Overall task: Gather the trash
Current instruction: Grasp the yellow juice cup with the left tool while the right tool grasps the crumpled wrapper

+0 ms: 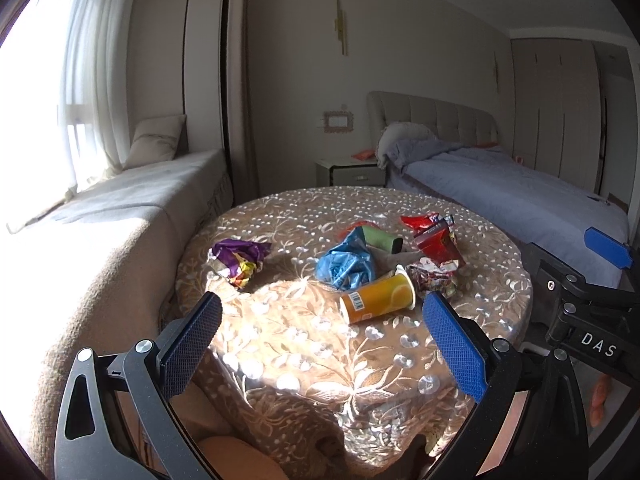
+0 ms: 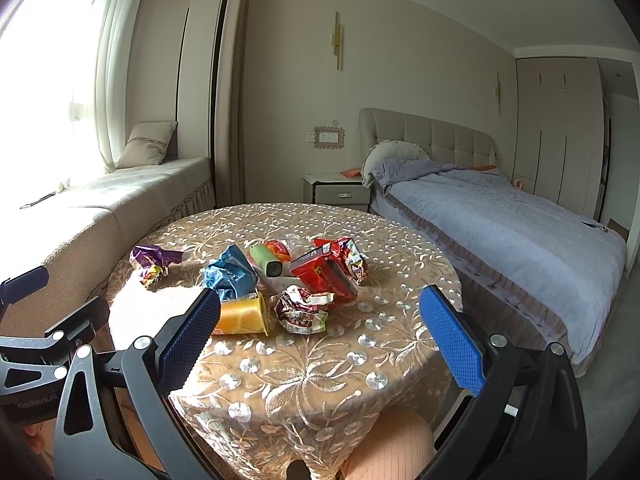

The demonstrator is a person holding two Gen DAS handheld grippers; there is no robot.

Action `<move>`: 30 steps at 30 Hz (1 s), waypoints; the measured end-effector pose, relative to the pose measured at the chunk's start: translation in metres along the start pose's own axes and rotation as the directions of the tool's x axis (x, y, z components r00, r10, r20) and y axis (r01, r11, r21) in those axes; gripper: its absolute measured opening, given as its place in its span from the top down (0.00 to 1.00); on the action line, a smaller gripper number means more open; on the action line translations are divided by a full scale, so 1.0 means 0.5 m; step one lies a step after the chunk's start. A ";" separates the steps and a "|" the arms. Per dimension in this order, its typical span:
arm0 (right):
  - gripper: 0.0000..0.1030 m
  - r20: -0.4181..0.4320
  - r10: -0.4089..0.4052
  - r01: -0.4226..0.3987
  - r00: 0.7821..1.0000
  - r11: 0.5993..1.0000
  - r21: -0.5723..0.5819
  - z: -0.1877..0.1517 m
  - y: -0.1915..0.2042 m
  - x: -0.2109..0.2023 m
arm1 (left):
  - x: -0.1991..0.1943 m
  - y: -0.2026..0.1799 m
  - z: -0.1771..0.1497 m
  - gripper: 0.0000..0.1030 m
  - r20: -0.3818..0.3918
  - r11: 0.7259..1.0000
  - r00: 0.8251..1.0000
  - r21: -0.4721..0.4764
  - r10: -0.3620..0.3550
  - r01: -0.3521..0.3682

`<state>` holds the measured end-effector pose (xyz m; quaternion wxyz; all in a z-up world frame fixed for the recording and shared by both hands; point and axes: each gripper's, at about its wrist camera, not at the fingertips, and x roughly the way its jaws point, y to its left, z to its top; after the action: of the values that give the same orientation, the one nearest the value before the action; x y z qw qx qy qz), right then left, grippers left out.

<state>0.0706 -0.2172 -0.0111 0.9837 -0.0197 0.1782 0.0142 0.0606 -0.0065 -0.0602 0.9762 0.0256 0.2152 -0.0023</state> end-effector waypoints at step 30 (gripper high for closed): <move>0.47 -0.409 0.181 -0.213 0.895 0.977 -0.032 -0.066 0.006 0.439 | 0.419 -0.124 -0.033 0.34 -0.351 0.877 0.906 0.324 -0.237 0.355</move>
<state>0.2642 -0.2109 -0.1192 0.9177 -0.0415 0.3775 0.1162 0.2426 -0.0664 -0.1662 0.8959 0.1808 0.3580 -0.1909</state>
